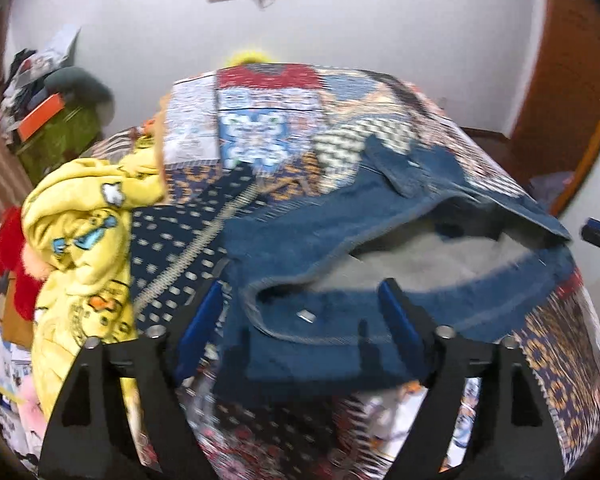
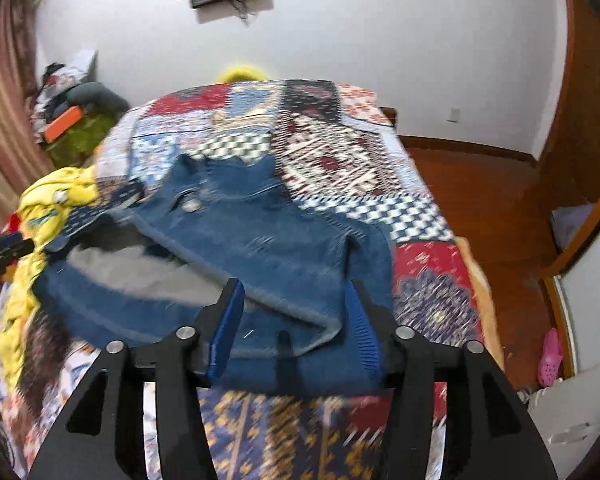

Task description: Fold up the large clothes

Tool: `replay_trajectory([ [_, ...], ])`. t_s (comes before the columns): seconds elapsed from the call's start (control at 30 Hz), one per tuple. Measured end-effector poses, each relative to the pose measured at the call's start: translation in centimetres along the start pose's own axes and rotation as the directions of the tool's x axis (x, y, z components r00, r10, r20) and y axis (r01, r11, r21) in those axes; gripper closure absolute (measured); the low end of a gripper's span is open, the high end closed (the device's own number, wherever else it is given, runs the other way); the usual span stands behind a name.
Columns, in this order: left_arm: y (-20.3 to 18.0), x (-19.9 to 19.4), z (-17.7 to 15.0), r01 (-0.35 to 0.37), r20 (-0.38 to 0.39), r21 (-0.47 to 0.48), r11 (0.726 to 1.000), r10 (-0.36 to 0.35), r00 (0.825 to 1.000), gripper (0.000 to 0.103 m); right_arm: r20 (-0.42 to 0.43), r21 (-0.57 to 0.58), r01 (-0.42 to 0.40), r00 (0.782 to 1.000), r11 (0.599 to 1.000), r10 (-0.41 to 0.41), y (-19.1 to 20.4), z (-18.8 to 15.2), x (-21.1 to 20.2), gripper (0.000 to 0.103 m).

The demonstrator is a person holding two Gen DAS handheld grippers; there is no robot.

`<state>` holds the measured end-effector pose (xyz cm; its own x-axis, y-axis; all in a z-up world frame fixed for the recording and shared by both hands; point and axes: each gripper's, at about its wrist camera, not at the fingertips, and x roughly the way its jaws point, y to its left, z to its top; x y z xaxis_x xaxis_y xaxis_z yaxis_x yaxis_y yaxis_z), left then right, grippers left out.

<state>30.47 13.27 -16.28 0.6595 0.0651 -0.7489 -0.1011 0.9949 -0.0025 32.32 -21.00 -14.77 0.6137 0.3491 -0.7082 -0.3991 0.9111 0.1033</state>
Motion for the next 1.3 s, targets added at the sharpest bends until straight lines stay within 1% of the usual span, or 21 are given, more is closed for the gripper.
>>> replay_trajectory([
  [0.1,-2.6,0.7,-1.9,0.052,-0.052,0.055,0.997,-0.049,0.997,0.019,-0.043,-0.012,-0.049,0.998,0.999,0.049,1.4,-1.5,0.6,0.048],
  [0.2,-4.7,1.9,-3.5,0.080,-0.096,0.098,0.992,-0.071,0.993,0.019,-0.099,-0.035,-0.086,0.992,0.996,0.082,2.8,-3.3,2.0,0.048],
  [0.3,-6.2,4.3,-4.6,0.068,-0.139,0.134,0.989,-0.049,0.989,0.019,-0.150,-0.060,-0.097,0.985,0.994,0.087,4.1,-4.6,3.9,0.048],
  [0.37,-6.4,5.7,-4.7,0.039,-0.151,0.130,0.991,-0.020,0.988,0.019,-0.173,-0.063,-0.102,0.981,0.993,0.090,4.8,-5.0,5.3,0.048],
  [0.4,-6.3,6.2,-4.6,0.036,-0.151,0.122,0.992,-0.017,0.988,0.019,-0.179,-0.063,-0.101,0.980,0.993,0.088,5.0,-4.9,6.1,0.048],
  [0.5,-5.6,7.3,-3.0,0.076,-0.127,0.133,0.988,-0.059,0.990,0.019,-0.144,-0.068,-0.087,0.987,0.994,0.076,5.2,-3.8,7.0,0.048],
  [0.53,-4.9,8.2,-1.9,0.068,-0.128,0.137,0.988,-0.050,0.990,0.019,-0.135,-0.071,-0.090,0.988,0.993,0.079,5.2,-3.1,7.4,0.048],
  [0.6,-3.7,9.4,-0.1,0.073,-0.145,0.109,0.991,-0.057,0.988,0.019,-0.139,-0.068,-0.115,0.985,0.991,0.105,4.7,-1.0,8.7,0.048],
  [0.63,-2.8,10.4,1.5,0.080,-0.151,0.090,0.993,-0.066,0.986,0.019,-0.143,-0.063,-0.123,0.983,0.990,0.113,4.5,-0.2,9.3,0.048],
  [0.67,-2.2,11.0,2.4,0.062,-0.149,0.082,0.995,-0.049,0.988,0.019,-0.148,-0.056,-0.130,0.982,0.990,0.121,4.2,0.9,10.0,0.048],
  [0.7,-1.5,11.8,3.6,0.017,-0.145,0.077,0.997,-0.006,0.989,0.019,-0.147,-0.046,-0.126,0.982,0.991,0.118,4.0,1.9,10.7,0.048],
  [0.77,0.3,13.3,6.1,-0.080,-0.138,0.057,0.995,0.087,0.987,0.019,-0.134,-0.026,-0.100,0.986,0.995,0.096,3.4,4.2,12.0,0.048],
  [0.83,2.2,14.2,8.1,-0.143,-0.136,0.011,0.990,0.144,0.980,0.019,-0.086,-0.002,-0.028,0.996,1.000,0.028,2.7,6.4,12.4,0.048],
  [0.87,3.3,14.1,8.8,-0.151,-0.131,-0.023,0.988,0.147,0.980,0.019,-0.059,0.006,0.022,0.998,1.000,-0.022,2.5,7.2,12.3,0.048],
  [0.9,4.2,13.7,9.2,-0.149,-0.119,-0.059,0.987,0.141,0.983,0.019,-0.033,0.016,0.062,0.998,0.998,-0.062,2.2,8.1,12.0,0.048],
  [0.93,4.9,13.1,9.3,-0.139,-0.101,-0.089,0.986,0.130,0.986,0.019,-0.015,0.030,0.073,0.997,0.997,-0.073,2.0,8.7,11.7,0.048],
  [1.03,5.3,10.9,9.1,-0.083,-0.055,-0.119,0.989,0.077,0.996,0.019,0.025,0.058,0.020,0.999,0.998,-0.021,1.8,9.1,10.0,0.048],
  [1.1,4.7,9.7,8.6,-0.063,-0.040,-0.113,0.992,0.059,0.997,0.019,0.039,0.043,-0.005,0.999,0.999,0.003,2.8,8.3,9.0,0.047],
  [1.17,3.6,8.8,7.9,-0.043,-0.034,-0.088,0.995,0.040,0.999,0.019,0.035,0.011,-0.027,0.999,1.000,0.027,3.8,7.6,8.8,0.047],
  [1.23,2.3,8.6,7.3,-0.018,-0.038,-0.057,0.998,0.016,0.999,0.019,0.022,-0.018,-0.053,0.998,0.998,0.054,5.4,6.5,8.8,0.046],
  [1.3,0.9,8.4,6.2,0.019,-0.045,-0.027,0.999,-0.020,0.999,0.019,-0.005,-0.041,-0.101,0.995,0.994,0.101,6.9,5.2,9.0,0.046],
])
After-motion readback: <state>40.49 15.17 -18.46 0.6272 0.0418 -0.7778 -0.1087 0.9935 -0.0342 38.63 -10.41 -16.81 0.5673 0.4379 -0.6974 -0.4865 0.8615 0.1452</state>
